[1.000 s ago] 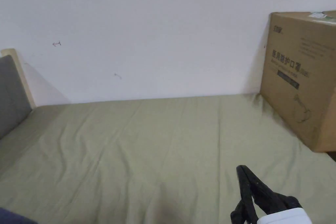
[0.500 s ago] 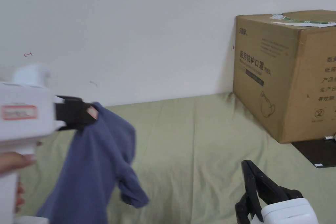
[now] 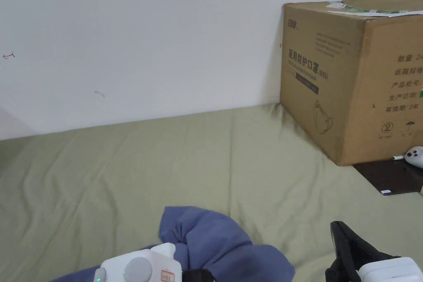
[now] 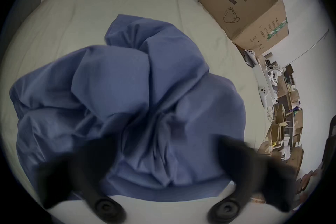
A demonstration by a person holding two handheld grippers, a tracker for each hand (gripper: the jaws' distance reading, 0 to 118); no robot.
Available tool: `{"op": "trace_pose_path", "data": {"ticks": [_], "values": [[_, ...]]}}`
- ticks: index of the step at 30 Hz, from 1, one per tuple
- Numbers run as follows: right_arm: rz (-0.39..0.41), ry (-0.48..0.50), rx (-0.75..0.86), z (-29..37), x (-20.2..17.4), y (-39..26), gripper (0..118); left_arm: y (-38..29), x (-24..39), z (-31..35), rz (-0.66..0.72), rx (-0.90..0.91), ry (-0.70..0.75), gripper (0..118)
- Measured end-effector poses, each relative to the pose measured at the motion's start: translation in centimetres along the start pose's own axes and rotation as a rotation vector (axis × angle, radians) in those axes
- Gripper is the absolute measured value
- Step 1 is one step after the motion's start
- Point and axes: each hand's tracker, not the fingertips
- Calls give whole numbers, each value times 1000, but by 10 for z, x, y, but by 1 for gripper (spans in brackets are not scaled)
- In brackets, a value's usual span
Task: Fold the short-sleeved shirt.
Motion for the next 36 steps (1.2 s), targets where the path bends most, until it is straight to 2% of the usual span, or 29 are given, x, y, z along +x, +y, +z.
{"op": "trace_pose_path", "data": {"ticks": [1, 2, 5, 9, 12, 13, 14, 15, 16, 17, 20, 22, 25, 27, 29, 31, 32, 34, 35, 36], "values": [[-6, -2, -4, 0, 0, 0, 4, 2, -6, 18, 64, 152, -11, 118], [-11, -2, -7, -1, 0, 1, 4, 10, -1, 42, 3, 129, -2, 118], [-23, 3, -8, -3, -4, 7, 4, 27, -4, 114, -37, 245, 19, 118], [-49, 35, 20, 3, -14, 20, 4, -17, -9, 193, -79, 480, 57, 118], [-85, 62, 39, 8, -21, 25, 4, -75, -20, 244, -82, 745, 104, 113], [-97, 66, 43, 10, -24, 25, 4, -96, -22, 257, -69, 826, 135, 102], [-111, 68, 45, 12, -26, 24, 4, -113, -27, 261, -53, 876, 163, 82], [-128, 70, 44, 14, -28, 24, 4, -130, -30, 264, -37, 913, 195, 50], [-145, 71, 40, 15, -31, 24, 4, -145, -33, 265, -35, 919, 258, 1], [-156, 71, 35, 16, -33, 23, 4, -159, -36, 262, -2, 920, 330, 1], [-166, 84, 14, 15, -41, 24, 4, -184, -56, 255, 59, 911, 330, 1], [-157, 94, 2, 14, -47, 25, 4, -191, -61, 257, 67, 880, 381, 1], [-145, 115, 0, 12, -52, 29, 4, -172, -74, 263, 61, 878, 374, 1], [-133, 129, 0, 8, -55, 31, 4, -138, -88, 269, 103, 863, 353, 1], [-118, 142, -6, 3, -57, 31, 4, -90, -114, 260, 151, 723, 313, 1], [-99, 147, -19, -3, -59, 29, 4, -30, -148, 235, 205, 434, 298, 1], [-90, 150, -27, -6, -60, 28, 4, -8, -168, 216, 251, 292, 227, 1], [-77, 156, -48, -14, -62, 22, 4, 20, -203, 180, 358, 228, 158, 1], [-71, 159, -62, -18, -63, 20, 4, 29, -215, 165, 367, 214, 181, 6], [-64, 161, -80, -23, -65, 17, 4, 37, -227, 149, 382, 200, 223, 33]]}}
